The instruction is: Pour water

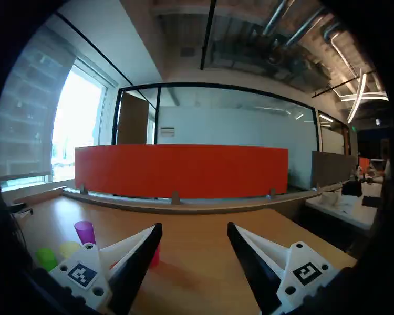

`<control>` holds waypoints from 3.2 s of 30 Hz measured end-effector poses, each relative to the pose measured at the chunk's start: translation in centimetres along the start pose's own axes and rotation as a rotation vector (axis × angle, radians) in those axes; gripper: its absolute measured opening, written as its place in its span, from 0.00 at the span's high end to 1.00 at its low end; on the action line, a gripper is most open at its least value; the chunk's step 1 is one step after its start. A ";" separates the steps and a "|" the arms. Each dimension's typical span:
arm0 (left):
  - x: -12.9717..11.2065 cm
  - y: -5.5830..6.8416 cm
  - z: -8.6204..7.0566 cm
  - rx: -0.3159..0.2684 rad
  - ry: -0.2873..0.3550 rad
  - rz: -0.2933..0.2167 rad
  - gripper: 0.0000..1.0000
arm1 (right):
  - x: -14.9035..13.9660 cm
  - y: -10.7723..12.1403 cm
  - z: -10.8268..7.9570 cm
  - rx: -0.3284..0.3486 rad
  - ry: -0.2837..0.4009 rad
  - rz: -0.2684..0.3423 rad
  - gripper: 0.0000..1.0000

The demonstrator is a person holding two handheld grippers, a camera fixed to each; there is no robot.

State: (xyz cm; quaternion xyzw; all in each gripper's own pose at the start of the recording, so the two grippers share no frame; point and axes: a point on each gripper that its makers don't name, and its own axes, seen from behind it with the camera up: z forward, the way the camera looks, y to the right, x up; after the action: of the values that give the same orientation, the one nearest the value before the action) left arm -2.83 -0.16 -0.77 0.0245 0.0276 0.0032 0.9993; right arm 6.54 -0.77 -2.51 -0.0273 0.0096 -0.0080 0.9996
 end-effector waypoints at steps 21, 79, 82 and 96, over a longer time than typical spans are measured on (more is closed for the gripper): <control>-0.4 0.2 0.3 -0.008 -0.024 0.003 0.07 | 0.1 0.7 -0.3 0.004 0.020 -0.048 0.04; -0.3 0.1 0.2 -0.008 -0.024 0.004 0.07 | -8.6 0.8 2.7 0.010 0.010 0.016 0.01; -0.3 0.1 0.2 -0.008 -0.024 0.004 0.07 | -8.6 0.8 2.7 0.009 0.010 0.016 0.01; -0.3 0.1 0.2 -0.008 -0.024 0.004 0.07 | -8.6 0.9 2.5 0.009 0.010 0.017 0.01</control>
State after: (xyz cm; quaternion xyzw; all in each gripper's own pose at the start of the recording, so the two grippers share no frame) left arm -3.11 -0.07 -0.58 0.0205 0.0153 0.0051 0.9997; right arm -1.96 0.44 0.12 -0.0226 0.0146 0.0001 0.9996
